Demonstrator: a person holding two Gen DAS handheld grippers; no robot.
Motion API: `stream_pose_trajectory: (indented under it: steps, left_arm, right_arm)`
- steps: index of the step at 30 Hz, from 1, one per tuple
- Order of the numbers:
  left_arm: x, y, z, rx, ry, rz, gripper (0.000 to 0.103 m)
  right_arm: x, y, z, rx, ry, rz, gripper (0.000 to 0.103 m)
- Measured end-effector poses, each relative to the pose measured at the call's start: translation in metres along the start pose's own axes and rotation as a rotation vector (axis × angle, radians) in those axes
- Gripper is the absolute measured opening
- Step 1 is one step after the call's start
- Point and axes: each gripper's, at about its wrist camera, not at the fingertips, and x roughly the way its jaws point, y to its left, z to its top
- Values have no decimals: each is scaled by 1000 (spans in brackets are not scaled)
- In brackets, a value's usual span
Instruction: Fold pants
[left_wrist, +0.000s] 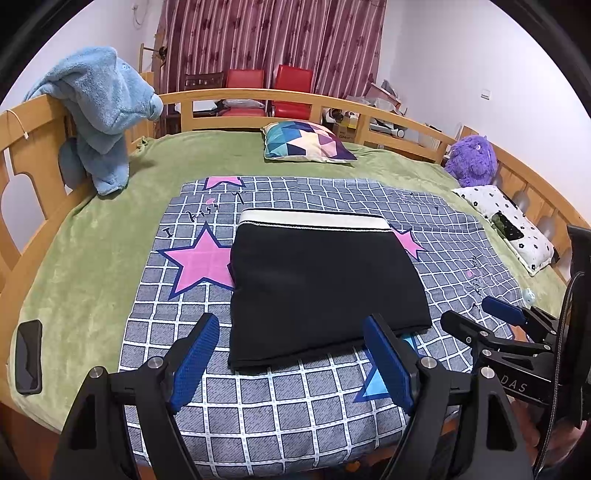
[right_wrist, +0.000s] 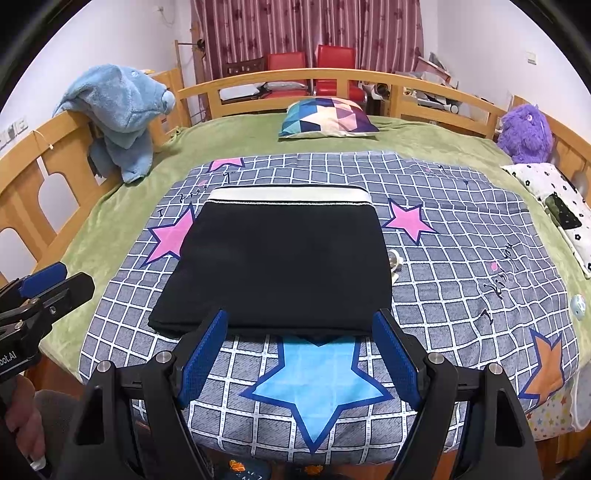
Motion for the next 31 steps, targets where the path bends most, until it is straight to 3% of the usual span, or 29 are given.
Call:
stream_pose_trajectory:
  steps: [31]
  left_arm:
    - [0,-2,-1,-10,-2,-57,81]
  right_arm:
    - [1,-2,-1,-16,4,11,80]
